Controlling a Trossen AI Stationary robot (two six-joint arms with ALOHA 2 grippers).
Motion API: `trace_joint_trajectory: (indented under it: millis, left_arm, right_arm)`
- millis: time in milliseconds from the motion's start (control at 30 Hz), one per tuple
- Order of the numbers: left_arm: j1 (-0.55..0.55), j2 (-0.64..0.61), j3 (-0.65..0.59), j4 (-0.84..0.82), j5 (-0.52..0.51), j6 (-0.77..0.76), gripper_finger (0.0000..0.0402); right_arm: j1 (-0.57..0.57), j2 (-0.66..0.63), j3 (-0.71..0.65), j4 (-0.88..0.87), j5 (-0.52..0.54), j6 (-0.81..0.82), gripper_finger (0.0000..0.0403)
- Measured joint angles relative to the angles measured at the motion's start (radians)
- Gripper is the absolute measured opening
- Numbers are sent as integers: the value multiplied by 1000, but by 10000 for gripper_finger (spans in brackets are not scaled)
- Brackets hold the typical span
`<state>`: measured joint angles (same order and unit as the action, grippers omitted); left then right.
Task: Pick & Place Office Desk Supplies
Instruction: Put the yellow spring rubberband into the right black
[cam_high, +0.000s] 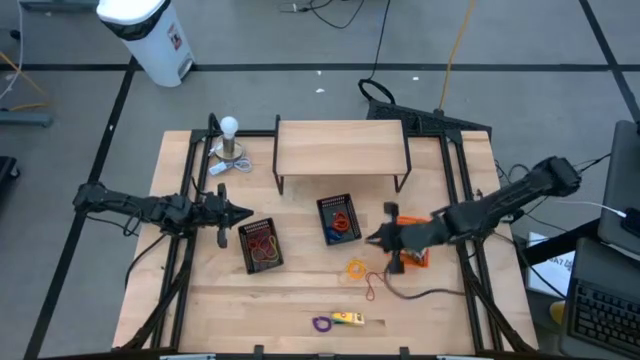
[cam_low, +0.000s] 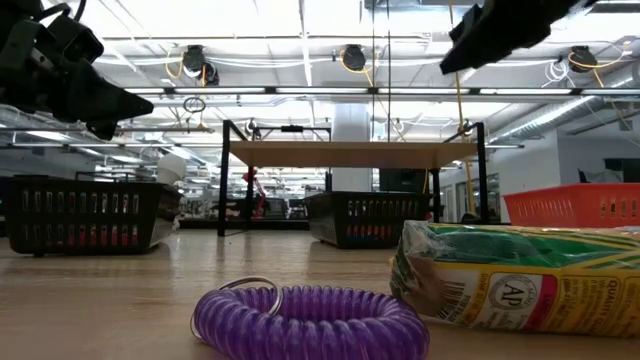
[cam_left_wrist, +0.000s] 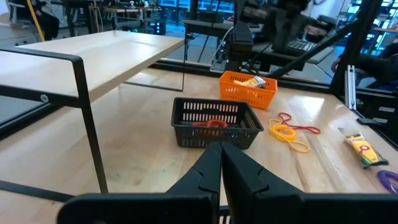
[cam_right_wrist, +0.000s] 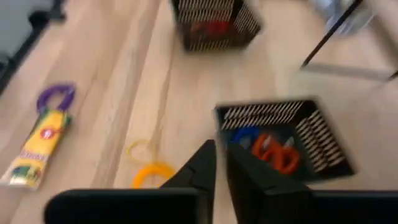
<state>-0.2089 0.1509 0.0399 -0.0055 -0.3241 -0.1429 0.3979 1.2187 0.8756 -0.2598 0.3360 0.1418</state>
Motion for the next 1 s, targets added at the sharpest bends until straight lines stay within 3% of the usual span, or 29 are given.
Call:
trace_joint_trajectory:
  millis: [133,367,633,1000]
  left_arm:
    - [0,0,0,0,0,-3,17]
    - [0,0,0,5,0,-18,17]
    - [0,0,1,0,0,-41,17]
    - [0,0,2,1,0,-53,17]
  right_arm:
    - [29,138,51,-51,-4,78,80]
    - [70,305,93,-42,-105,85,147]
    - [137,435,98,84,-155,12,141]
    - [132,557,98,126,-98,-15,126]
